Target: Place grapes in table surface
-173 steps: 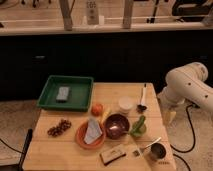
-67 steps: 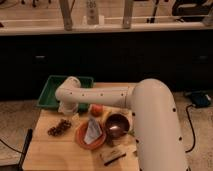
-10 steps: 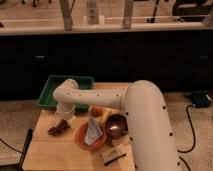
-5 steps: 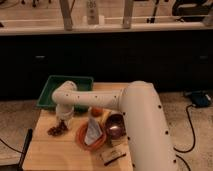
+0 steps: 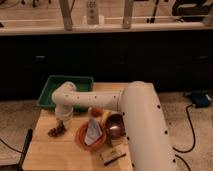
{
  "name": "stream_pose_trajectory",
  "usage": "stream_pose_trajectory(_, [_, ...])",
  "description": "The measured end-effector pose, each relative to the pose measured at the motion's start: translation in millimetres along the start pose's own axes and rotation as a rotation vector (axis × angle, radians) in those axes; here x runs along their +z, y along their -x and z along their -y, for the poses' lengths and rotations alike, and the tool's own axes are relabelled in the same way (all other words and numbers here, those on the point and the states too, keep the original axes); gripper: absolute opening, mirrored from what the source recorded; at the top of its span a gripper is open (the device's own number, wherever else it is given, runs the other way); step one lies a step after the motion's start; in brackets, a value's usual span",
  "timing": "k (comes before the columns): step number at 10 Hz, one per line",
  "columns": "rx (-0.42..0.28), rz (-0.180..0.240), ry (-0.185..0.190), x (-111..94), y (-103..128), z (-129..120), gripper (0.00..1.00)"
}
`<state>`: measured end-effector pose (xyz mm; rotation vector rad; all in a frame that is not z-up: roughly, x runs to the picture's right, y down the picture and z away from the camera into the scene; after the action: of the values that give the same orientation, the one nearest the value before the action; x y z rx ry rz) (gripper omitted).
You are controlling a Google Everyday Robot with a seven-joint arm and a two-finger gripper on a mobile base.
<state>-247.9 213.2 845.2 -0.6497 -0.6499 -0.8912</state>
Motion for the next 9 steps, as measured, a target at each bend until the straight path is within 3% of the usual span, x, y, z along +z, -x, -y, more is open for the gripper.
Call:
stream_pose_trajectory(4, [-0.031, 0.007, -0.004, -17, 6, 3, 0.0])
stream_pose_trajectory(9, [-0.092, 0.015, -0.038, -77, 26, 11, 0.0])
